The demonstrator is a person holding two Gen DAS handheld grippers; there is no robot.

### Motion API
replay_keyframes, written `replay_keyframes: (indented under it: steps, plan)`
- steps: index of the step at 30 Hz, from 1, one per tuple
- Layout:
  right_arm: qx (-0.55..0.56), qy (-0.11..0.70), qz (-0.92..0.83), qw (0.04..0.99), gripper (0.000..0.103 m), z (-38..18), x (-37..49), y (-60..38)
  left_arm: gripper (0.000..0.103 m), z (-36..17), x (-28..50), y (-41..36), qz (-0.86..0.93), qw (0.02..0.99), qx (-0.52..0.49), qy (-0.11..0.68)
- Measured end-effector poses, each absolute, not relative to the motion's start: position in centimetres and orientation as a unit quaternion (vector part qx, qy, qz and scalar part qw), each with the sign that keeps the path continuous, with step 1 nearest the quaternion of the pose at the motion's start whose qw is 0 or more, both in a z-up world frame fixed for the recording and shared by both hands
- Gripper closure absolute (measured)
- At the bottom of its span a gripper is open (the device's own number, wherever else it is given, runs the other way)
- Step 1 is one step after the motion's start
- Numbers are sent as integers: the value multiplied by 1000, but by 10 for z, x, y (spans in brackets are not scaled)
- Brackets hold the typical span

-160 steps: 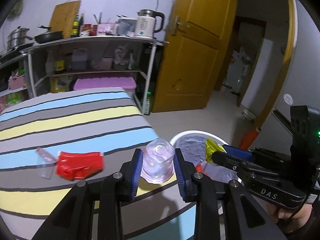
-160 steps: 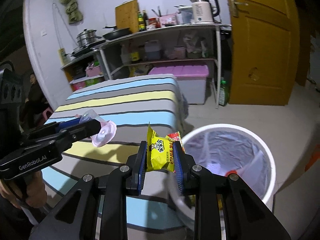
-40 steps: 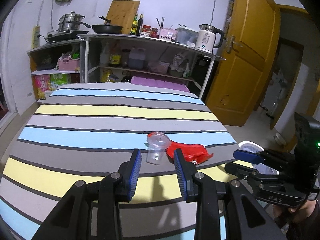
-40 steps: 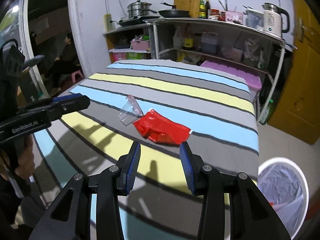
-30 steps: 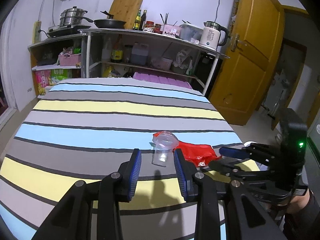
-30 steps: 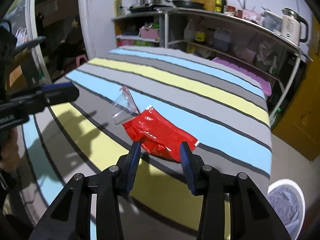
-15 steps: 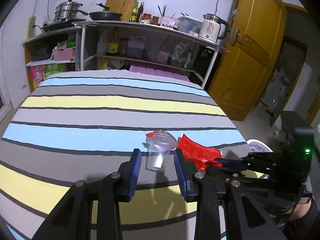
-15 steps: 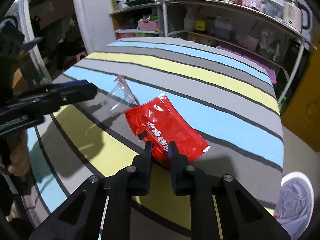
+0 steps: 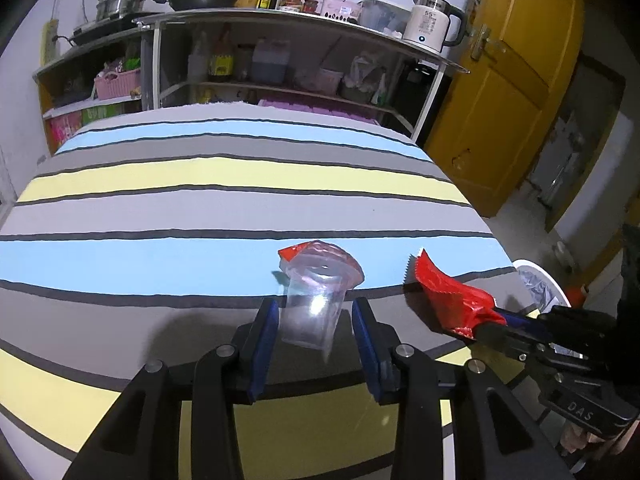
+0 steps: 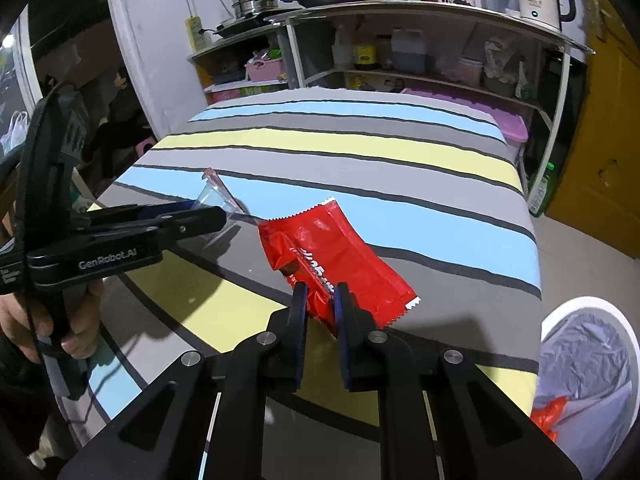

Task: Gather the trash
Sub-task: 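Grasp the second clear cup with the left tool while the right tool grasps the red bag, then carry the clear cup and red bag over the trash bin with both tools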

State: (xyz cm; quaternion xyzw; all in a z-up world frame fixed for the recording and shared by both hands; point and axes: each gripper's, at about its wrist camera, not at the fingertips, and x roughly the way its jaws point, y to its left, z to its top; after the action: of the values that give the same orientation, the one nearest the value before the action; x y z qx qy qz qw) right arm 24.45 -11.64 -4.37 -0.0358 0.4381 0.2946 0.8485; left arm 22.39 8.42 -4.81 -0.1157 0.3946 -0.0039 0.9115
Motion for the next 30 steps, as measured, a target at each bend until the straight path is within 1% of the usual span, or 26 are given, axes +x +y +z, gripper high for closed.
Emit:
replay_keyframes:
  steps: [1,3,14,30]
  plan:
    - [-34,438,294,849,90,-44,244,-117,66,-49,225,83,-4,911,-115,396]
    - [-29,438,292,850,90,-43,243,-119,74,-48,224,81,-7,912,-113,395]
    - [-8,429,272,861,91,-34,227,-137,74,-33,199,59,-26,923,-101,370]
    - [12,390,235,890,91,7,183,-172,74,12,147,10,-75,938,-89,327]
